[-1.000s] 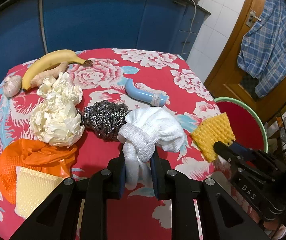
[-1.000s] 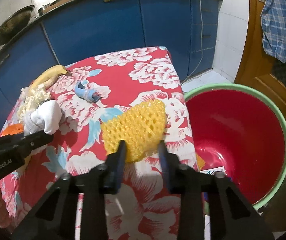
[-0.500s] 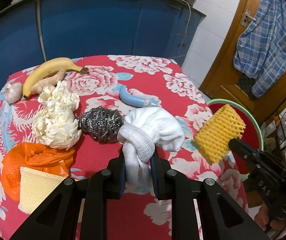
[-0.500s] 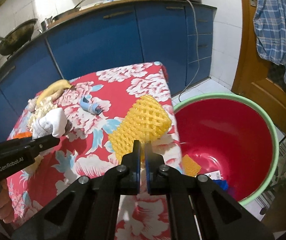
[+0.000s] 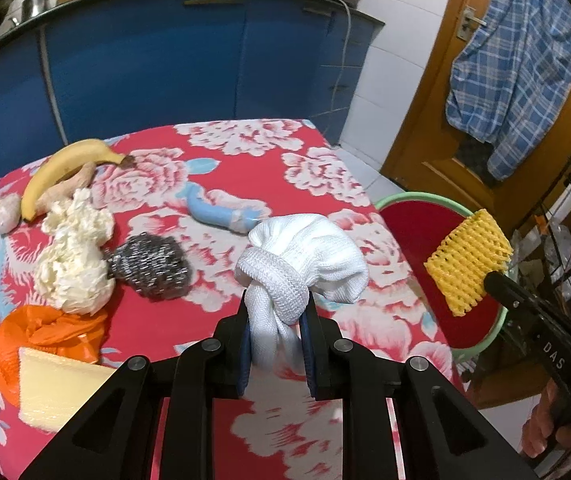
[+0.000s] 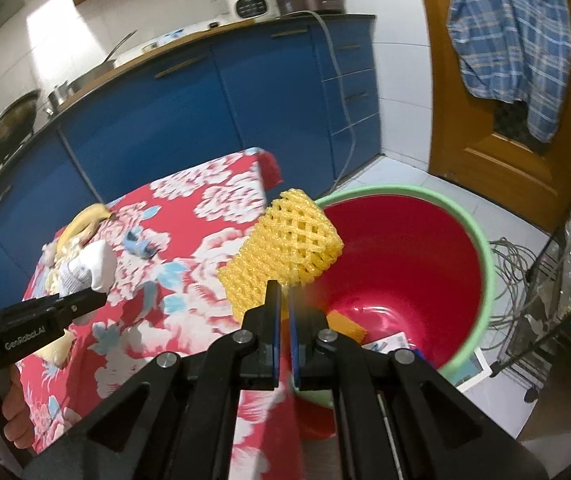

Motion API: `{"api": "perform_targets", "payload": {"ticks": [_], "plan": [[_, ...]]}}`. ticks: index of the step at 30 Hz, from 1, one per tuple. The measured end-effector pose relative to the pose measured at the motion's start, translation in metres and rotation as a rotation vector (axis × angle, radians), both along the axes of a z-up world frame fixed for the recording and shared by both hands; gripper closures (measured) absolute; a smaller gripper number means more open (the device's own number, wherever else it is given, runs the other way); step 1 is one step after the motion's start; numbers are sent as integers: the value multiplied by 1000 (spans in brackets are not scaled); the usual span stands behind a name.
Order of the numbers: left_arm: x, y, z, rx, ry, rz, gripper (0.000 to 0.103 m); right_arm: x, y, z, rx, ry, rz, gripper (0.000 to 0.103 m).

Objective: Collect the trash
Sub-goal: 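Carry the net into the red bucket and open the right tool while the left drops the socks in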

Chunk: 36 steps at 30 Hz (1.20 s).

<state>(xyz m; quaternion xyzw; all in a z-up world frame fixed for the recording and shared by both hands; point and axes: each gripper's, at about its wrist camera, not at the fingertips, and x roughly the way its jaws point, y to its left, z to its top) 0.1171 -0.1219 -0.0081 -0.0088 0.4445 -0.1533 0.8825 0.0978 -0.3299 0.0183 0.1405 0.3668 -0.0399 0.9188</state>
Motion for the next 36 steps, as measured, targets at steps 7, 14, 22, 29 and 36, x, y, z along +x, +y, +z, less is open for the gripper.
{"api": "perform_targets", "payload": {"ticks": [7, 14, 22, 29, 36], "plan": [[0, -31, 6, 5, -13, -68, 82, -10, -32, -5, 10, 12, -86, 97], [-2, -64, 9, 1, -24, -140, 82, -15, -55, -16, 9, 48, -151, 96], [0, -95, 5, 2, -21, -205, 82, -18, -70, -27, 26, 80, -179, 80], [2, -117, -1, 0, -6, -246, 81, -23, -79, -29, 53, 82, -197, 69], [-2, -135, -5, 2, -7, -308, 70, -32, -82, -25, 44, 79, -209, 69]]}}
